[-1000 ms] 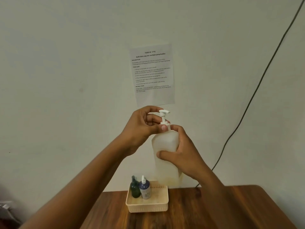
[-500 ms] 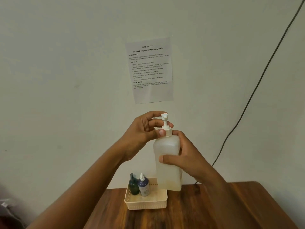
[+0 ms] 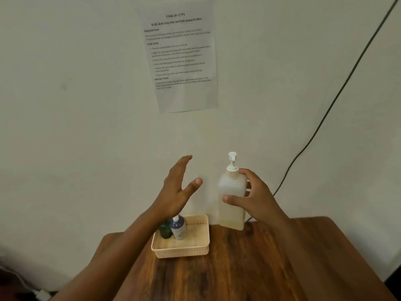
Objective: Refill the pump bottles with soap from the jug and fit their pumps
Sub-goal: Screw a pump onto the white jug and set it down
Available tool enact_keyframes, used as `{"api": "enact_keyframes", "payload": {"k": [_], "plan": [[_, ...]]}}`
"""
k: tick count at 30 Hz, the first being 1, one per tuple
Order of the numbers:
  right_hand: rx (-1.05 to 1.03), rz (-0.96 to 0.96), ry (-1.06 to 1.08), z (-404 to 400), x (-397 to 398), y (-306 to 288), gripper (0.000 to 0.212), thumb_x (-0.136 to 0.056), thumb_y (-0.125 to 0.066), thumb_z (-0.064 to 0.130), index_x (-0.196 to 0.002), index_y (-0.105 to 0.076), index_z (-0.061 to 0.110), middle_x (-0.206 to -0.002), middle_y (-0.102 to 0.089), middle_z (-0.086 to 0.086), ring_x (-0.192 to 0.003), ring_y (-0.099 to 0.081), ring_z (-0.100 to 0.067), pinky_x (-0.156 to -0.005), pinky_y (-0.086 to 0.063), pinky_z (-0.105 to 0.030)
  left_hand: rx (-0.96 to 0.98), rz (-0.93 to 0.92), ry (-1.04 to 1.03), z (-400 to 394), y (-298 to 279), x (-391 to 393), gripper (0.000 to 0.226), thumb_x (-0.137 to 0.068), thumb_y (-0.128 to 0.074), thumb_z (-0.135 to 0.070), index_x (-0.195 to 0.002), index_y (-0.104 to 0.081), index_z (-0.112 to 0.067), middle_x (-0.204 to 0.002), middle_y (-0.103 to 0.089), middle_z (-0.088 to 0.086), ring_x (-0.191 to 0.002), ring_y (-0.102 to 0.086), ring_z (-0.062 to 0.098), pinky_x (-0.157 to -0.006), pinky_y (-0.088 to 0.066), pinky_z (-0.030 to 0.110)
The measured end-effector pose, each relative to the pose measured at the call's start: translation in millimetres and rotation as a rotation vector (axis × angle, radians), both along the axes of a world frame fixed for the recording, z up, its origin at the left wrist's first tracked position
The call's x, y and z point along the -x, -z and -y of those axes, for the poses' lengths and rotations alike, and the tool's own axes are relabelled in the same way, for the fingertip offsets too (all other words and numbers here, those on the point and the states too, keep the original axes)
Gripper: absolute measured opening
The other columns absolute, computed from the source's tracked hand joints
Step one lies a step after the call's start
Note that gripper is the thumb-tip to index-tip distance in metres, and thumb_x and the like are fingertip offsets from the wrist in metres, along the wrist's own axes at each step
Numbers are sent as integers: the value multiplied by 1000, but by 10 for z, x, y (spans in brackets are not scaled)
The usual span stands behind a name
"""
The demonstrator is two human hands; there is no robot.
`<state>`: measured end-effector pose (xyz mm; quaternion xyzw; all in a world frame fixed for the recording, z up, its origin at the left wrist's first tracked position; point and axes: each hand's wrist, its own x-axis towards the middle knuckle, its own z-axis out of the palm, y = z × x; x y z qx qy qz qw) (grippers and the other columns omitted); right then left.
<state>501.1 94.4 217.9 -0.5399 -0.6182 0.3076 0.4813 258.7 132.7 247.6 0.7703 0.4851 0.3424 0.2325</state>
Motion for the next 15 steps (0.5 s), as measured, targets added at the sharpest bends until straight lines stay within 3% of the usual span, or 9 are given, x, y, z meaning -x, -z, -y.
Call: {"api": "enact_keyframes", "payload": {"k": [8,15], "plan": [[79,135,61,-632,-393,720,78,-60,-91,39,-126,-50,46,-119,-59,23,-105,-57,0,-76,-47,-18,-25,-131,-3,-588,786,-193,79,-95,-43,-70,-163,-15,-40,-174,-11,-11,-160,-11,18,-126,-14,51],[155,257,67,-1251,-470,1555,84,-62,-94,22,-137,-54,23,-125,-53,6,-110,-53,-14,-88,-43,-28,2,-258,-32,-989,1492,-205,81,-97,-46,-65,-164,-17,-30,-175,-8,-4,-160,-10,23,-127,-15,55]]}}
